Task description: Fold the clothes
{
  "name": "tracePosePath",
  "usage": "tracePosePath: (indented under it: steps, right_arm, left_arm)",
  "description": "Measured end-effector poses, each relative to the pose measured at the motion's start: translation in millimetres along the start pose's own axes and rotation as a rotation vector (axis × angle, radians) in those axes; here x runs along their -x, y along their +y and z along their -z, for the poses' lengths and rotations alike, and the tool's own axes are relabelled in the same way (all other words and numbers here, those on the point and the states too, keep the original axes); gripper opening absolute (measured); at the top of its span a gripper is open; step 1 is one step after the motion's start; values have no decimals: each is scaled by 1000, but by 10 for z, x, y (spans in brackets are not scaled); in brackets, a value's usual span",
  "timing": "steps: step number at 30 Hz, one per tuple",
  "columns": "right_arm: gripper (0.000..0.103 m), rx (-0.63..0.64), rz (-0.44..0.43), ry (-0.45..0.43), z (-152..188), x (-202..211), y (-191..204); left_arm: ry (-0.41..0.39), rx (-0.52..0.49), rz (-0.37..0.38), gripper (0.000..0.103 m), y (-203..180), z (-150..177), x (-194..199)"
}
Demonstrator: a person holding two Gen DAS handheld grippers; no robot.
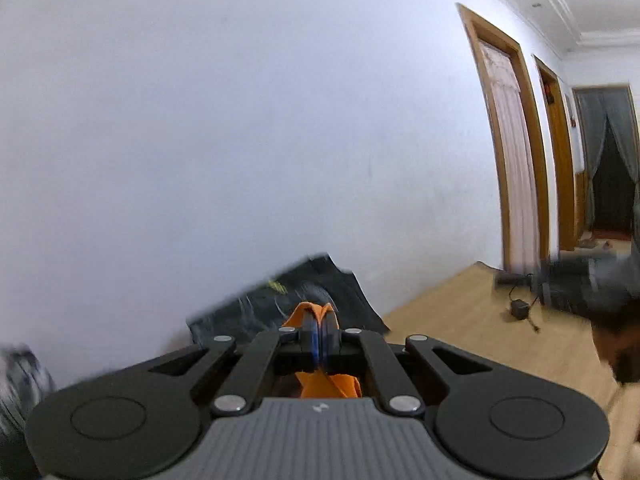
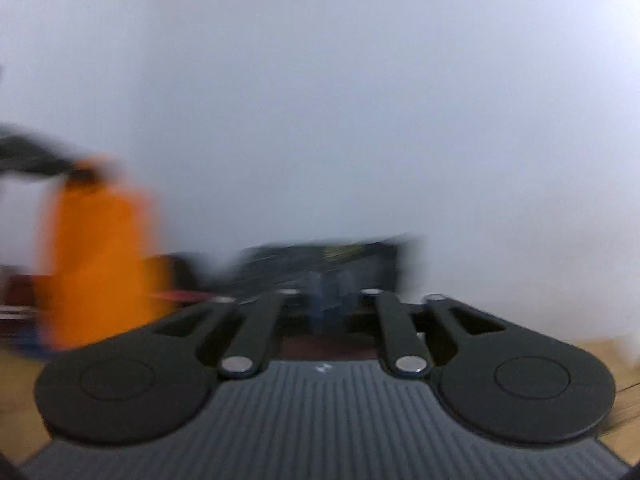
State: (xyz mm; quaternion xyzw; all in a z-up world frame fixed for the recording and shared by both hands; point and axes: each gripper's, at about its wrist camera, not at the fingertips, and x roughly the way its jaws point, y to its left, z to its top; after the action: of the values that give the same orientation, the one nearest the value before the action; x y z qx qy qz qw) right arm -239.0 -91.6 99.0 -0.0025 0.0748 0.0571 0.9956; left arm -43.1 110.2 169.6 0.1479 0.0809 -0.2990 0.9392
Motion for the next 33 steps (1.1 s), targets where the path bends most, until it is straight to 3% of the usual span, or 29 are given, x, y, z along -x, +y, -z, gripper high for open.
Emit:
tracePosePath:
  steps: [1, 2, 3, 4, 6, 8, 9, 10, 11, 12, 17, 21, 25, 29, 33]
  right_arm:
    - [65, -39, -147, 53, 42, -23, 137]
    - [84, -49, -264, 96, 117, -75, 317]
    - [85, -22, -316, 109, 209, -111, 525]
    - [85, 34, -308, 100, 295, -134, 742]
    - [85, 160, -236, 58, 421, -220, 992]
    - [85, 241, -168, -39, 406, -341, 1166]
    - [81, 256, -153, -79, 380, -371, 1148]
    - [50, 270, -135, -118, 353, -396, 1138]
    - [8, 268, -88, -142, 321, -381, 1190]
    - [7, 248, -21, -161, 267, -369, 1197]
    - [6, 3, 32, -188, -286, 184, 827]
    - [6, -194, 50, -237, -781, 1048, 599]
    - [6, -182, 49, -325, -1179, 2050, 739]
    - [6, -142, 12, -358, -1560, 2902, 1091]
    - [6, -111, 41, -404, -1813, 3595, 1399]
  left_arm:
    - [-17, -9, -11, 1, -17, -82, 45]
    - [-33, -14, -17, 1, -37, -168, 97]
    - [-48, -23, -27, 1, -66, -251, 147]
    - [-59, -36, -43, 1, -112, -330, 192]
    - [-74, -64, -70, 1, -220, -482, 273]
    - [-75, -92, -105, 2, -349, -631, 372]
    - [-72, -109, -131, 2, -418, -687, 419]
    - [-68, -128, -155, 2, -472, -717, 457]
    - [-64, -148, -179, 2, -526, -746, 495]
    - [-60, -164, -203, 2, -570, -772, 542]
    - [-70, -259, -307, 2, -649, -798, 942]
    - [-135, -437, -295, 2, -704, -753, 1267]
    - [-201, -621, -268, 2, -754, -677, 1588]
    - [-273, -774, -299, 2, -813, -596, 1892]
    - [-351, -733, -243, 2, -817, -657, 2222]
